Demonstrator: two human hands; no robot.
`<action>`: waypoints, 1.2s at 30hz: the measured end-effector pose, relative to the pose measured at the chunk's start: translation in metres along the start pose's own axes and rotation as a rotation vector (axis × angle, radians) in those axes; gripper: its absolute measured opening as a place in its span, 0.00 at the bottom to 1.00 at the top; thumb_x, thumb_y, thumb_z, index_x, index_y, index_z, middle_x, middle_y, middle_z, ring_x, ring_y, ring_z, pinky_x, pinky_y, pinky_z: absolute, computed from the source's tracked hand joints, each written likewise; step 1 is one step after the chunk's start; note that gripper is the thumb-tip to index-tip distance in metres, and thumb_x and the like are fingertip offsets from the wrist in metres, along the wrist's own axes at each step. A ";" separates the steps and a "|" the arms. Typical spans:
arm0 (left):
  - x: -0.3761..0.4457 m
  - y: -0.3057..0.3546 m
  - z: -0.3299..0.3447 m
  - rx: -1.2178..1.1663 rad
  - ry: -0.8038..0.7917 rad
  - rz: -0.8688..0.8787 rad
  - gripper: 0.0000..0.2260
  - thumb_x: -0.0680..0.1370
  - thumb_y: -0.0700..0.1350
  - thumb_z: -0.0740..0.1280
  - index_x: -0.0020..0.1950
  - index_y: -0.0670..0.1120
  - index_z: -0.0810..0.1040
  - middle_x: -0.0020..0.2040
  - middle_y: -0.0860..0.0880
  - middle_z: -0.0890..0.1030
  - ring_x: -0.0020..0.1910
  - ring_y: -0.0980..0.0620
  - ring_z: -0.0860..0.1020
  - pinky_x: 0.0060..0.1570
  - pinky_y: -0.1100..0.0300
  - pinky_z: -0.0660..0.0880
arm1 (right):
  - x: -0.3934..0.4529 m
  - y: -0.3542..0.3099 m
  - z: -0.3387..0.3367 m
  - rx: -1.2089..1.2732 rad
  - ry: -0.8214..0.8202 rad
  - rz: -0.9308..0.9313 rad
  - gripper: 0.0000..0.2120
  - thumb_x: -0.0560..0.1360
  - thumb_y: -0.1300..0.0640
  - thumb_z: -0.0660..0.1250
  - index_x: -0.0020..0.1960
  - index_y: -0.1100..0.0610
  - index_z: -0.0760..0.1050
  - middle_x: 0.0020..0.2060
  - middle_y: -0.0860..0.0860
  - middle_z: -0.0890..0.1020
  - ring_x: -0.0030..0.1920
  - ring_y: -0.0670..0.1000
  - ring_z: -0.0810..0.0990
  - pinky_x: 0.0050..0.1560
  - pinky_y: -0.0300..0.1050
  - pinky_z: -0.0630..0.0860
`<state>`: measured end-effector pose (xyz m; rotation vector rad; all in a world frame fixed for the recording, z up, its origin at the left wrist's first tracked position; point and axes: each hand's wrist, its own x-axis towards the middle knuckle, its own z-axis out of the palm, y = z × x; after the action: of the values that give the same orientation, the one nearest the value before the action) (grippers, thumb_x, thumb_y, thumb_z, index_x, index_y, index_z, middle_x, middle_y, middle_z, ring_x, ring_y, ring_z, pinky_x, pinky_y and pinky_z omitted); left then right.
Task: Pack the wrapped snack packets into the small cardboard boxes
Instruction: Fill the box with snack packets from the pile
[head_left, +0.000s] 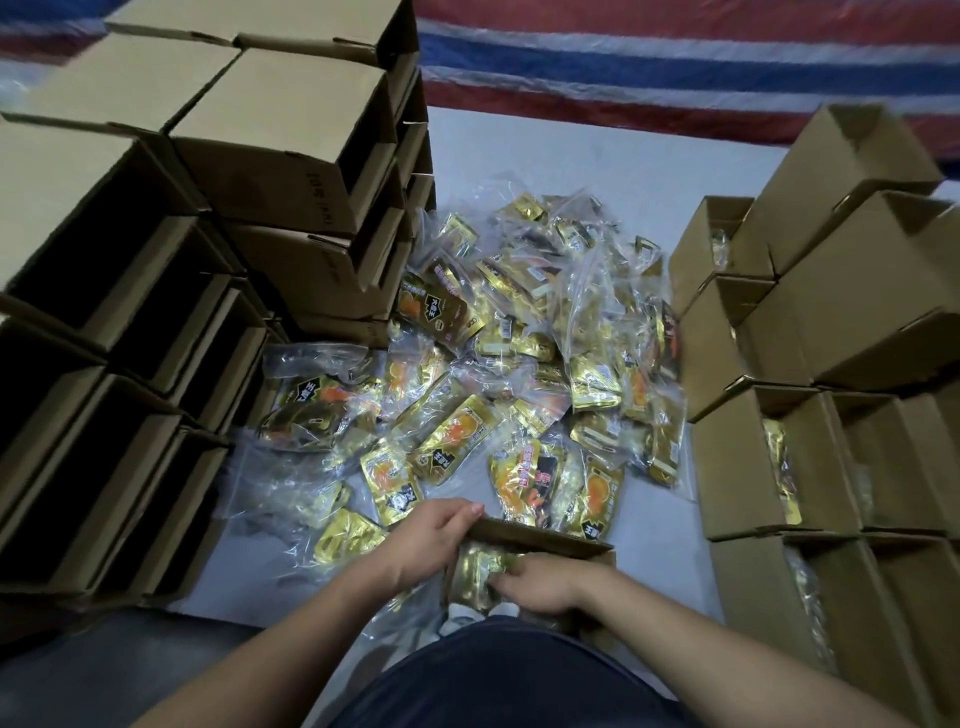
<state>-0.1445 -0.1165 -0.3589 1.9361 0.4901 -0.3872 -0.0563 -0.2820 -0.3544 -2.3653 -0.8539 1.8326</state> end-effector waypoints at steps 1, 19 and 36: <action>0.000 -0.001 0.000 -0.003 0.006 0.001 0.18 0.83 0.56 0.58 0.48 0.48 0.83 0.43 0.43 0.82 0.37 0.52 0.76 0.46 0.51 0.76 | 0.000 0.000 0.001 0.013 0.005 0.005 0.30 0.82 0.37 0.50 0.70 0.58 0.72 0.68 0.58 0.75 0.66 0.56 0.75 0.61 0.45 0.69; 0.144 0.021 -0.042 0.567 0.273 -0.306 0.52 0.69 0.61 0.75 0.80 0.49 0.43 0.80 0.42 0.50 0.77 0.35 0.55 0.72 0.36 0.60 | -0.065 0.016 -0.100 0.529 0.624 -0.153 0.25 0.82 0.44 0.57 0.76 0.53 0.63 0.50 0.45 0.76 0.43 0.44 0.78 0.40 0.41 0.73; 0.138 0.003 -0.026 0.690 0.475 -0.001 0.32 0.74 0.47 0.71 0.73 0.39 0.62 0.61 0.40 0.73 0.58 0.42 0.72 0.58 0.48 0.72 | -0.036 0.024 -0.106 0.448 0.637 -0.034 0.27 0.81 0.44 0.57 0.76 0.55 0.62 0.73 0.52 0.69 0.67 0.52 0.72 0.63 0.48 0.70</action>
<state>-0.0228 -0.0710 -0.4122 2.7202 0.7268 -0.0864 0.0435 -0.2866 -0.2982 -2.3608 -0.3582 0.9899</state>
